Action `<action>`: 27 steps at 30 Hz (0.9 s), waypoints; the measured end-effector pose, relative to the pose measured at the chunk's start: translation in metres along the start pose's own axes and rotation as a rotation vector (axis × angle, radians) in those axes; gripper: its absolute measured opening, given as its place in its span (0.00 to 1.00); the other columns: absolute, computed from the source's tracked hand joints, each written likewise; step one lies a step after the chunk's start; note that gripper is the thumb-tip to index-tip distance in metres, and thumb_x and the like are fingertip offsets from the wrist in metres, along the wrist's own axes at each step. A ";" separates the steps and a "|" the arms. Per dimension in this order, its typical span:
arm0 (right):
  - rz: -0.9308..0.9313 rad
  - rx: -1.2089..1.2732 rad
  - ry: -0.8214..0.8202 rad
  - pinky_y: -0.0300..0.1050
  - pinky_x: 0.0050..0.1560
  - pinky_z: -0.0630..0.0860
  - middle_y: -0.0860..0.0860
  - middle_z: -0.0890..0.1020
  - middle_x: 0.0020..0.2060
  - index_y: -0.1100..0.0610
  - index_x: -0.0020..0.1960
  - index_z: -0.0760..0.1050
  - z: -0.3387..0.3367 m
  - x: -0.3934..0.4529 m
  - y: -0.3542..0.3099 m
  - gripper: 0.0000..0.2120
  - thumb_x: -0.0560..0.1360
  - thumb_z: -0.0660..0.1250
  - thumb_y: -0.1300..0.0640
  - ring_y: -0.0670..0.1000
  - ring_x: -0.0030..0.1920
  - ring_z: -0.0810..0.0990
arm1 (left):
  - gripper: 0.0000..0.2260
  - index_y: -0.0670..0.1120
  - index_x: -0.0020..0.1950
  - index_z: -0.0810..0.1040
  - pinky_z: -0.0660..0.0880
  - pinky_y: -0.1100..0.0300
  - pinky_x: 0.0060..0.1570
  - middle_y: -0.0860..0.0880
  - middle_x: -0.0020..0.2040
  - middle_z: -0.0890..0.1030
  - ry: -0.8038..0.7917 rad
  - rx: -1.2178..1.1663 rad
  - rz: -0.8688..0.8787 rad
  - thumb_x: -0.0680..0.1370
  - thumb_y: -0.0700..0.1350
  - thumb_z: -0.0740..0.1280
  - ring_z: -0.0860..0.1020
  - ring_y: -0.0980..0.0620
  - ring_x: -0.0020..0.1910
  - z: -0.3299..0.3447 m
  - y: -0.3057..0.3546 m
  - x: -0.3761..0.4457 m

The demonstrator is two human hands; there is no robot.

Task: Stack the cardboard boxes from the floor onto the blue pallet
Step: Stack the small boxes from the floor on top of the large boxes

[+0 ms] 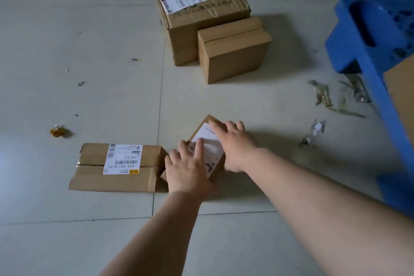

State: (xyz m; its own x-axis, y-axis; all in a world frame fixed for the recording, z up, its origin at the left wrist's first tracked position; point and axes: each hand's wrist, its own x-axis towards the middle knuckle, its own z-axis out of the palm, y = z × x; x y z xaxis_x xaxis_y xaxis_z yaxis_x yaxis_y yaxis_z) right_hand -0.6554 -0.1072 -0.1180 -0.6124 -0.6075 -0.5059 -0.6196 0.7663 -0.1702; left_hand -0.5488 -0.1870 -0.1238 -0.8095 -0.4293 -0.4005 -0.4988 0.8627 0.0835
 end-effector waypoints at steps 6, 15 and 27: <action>-0.006 0.158 0.097 0.52 0.60 0.70 0.52 0.61 0.67 0.45 0.75 0.41 -0.049 -0.053 0.037 0.54 0.63 0.75 0.47 0.56 0.65 0.64 | 0.44 0.53 0.67 0.60 0.68 0.48 0.57 0.44 0.66 0.66 0.129 -0.041 0.179 0.53 0.63 0.66 0.68 0.41 0.60 -0.062 0.016 -0.030; 0.094 0.307 0.256 0.52 0.53 0.75 0.50 0.57 0.66 0.42 0.74 0.43 -0.188 -0.187 0.098 0.53 0.61 0.76 0.50 0.53 0.67 0.61 | 0.42 0.52 0.65 0.67 0.71 0.49 0.56 0.46 0.65 0.71 0.246 -0.040 0.389 0.53 0.66 0.62 0.70 0.43 0.59 -0.219 0.111 -0.093; 0.269 0.391 0.595 0.48 0.59 0.72 0.49 0.53 0.72 0.42 0.73 0.48 -0.313 -0.369 0.222 0.49 0.64 0.75 0.56 0.53 0.70 0.60 | 0.41 0.53 0.63 0.69 0.69 0.48 0.56 0.46 0.63 0.72 0.412 -0.085 0.629 0.52 0.66 0.62 0.72 0.41 0.57 -0.358 0.298 -0.168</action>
State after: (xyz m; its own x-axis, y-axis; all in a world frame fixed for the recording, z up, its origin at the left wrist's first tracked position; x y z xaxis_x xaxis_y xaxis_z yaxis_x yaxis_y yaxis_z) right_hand -0.7209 0.2213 0.2953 -0.9480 -0.3144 -0.0501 -0.2598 0.8551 -0.4487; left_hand -0.6729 0.0464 0.2953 -0.9913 0.0579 0.1180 0.0872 0.9615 0.2606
